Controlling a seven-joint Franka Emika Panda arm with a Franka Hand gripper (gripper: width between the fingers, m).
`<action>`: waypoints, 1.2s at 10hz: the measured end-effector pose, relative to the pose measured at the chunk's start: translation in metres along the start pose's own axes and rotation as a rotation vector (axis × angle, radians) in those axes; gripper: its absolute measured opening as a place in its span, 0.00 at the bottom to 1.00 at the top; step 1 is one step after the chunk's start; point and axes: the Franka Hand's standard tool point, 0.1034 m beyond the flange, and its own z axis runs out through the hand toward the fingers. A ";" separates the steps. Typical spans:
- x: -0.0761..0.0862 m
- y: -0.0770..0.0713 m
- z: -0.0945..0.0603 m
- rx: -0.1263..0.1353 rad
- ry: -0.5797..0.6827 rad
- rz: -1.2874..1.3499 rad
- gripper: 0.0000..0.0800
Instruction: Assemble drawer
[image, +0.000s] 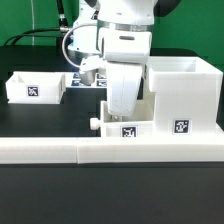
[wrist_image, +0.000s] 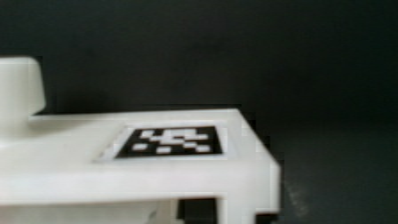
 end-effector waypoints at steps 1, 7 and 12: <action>0.000 0.000 0.000 0.000 0.000 0.003 0.05; -0.007 0.014 -0.039 0.020 -0.023 0.029 0.79; -0.066 0.013 -0.054 0.045 -0.027 -0.098 0.81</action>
Offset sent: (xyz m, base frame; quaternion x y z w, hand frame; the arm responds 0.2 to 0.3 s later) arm 0.0058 0.0062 0.0201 0.0251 0.0036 0.0202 0.9995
